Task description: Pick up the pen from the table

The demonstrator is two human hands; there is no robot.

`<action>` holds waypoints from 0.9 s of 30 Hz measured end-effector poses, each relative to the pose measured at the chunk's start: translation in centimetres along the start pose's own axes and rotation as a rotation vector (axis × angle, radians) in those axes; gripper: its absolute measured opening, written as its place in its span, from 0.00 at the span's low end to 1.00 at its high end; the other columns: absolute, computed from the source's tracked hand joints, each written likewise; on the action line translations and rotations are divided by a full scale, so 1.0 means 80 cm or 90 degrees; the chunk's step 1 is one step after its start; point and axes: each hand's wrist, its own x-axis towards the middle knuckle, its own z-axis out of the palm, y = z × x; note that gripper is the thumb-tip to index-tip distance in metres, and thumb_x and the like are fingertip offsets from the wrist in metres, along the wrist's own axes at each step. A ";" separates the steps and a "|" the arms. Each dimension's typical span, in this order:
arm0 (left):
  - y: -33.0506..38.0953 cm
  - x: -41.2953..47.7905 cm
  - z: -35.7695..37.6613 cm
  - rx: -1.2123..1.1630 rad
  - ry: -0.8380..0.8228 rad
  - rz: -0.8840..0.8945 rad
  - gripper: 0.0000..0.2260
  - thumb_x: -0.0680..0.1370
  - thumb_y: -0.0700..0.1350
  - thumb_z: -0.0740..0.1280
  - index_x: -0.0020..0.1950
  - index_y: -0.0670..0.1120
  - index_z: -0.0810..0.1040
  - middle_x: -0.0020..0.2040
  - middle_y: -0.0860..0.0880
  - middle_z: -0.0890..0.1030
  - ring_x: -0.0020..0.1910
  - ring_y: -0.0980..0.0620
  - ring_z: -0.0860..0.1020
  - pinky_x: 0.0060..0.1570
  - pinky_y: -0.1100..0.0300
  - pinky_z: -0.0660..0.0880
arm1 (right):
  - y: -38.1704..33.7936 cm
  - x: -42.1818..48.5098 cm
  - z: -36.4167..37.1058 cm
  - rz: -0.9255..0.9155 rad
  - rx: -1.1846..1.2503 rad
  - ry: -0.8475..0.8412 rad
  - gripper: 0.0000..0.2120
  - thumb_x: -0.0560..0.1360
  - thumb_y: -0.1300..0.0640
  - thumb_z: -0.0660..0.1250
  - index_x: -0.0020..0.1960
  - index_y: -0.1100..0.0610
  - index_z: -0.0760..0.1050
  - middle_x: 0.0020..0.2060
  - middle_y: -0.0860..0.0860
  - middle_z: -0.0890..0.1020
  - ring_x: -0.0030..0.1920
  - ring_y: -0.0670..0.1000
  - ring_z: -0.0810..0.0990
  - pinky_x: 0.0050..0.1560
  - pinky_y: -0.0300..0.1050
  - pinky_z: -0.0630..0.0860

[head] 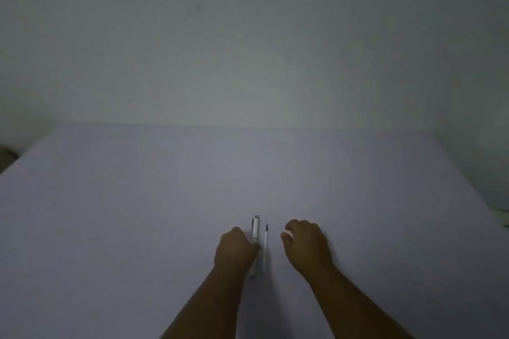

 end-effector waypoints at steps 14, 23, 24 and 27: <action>-0.002 0.002 0.005 -0.147 -0.013 0.021 0.09 0.71 0.45 0.66 0.48 0.46 0.82 0.40 0.50 0.82 0.33 0.57 0.77 0.27 0.71 0.70 | -0.039 0.015 0.014 0.166 0.369 -0.040 0.14 0.75 0.48 0.63 0.45 0.58 0.80 0.43 0.55 0.84 0.47 0.56 0.81 0.50 0.50 0.76; 0.006 -0.010 -0.005 -0.231 -0.103 0.112 0.02 0.74 0.45 0.68 0.41 0.50 0.79 0.34 0.54 0.79 0.32 0.57 0.77 0.34 0.65 0.75 | -0.055 0.040 -0.008 0.229 0.433 -0.081 0.16 0.74 0.51 0.66 0.30 0.57 0.77 0.29 0.54 0.78 0.38 0.57 0.78 0.48 0.53 0.77; 0.007 -0.009 -0.008 -0.232 -0.120 0.119 0.04 0.73 0.45 0.69 0.38 0.51 0.78 0.33 0.54 0.79 0.30 0.57 0.77 0.33 0.66 0.75 | -0.055 0.040 -0.007 0.247 0.452 -0.067 0.18 0.75 0.50 0.65 0.28 0.56 0.74 0.27 0.53 0.77 0.38 0.57 0.78 0.48 0.53 0.77; 0.003 -0.010 -0.011 -0.193 -0.187 0.127 0.07 0.72 0.42 0.69 0.35 0.51 0.77 0.32 0.53 0.78 0.28 0.59 0.77 0.25 0.69 0.74 | -0.045 0.046 -0.013 0.307 0.498 0.036 0.22 0.78 0.48 0.58 0.32 0.58 0.78 0.33 0.57 0.81 0.43 0.61 0.82 0.50 0.52 0.77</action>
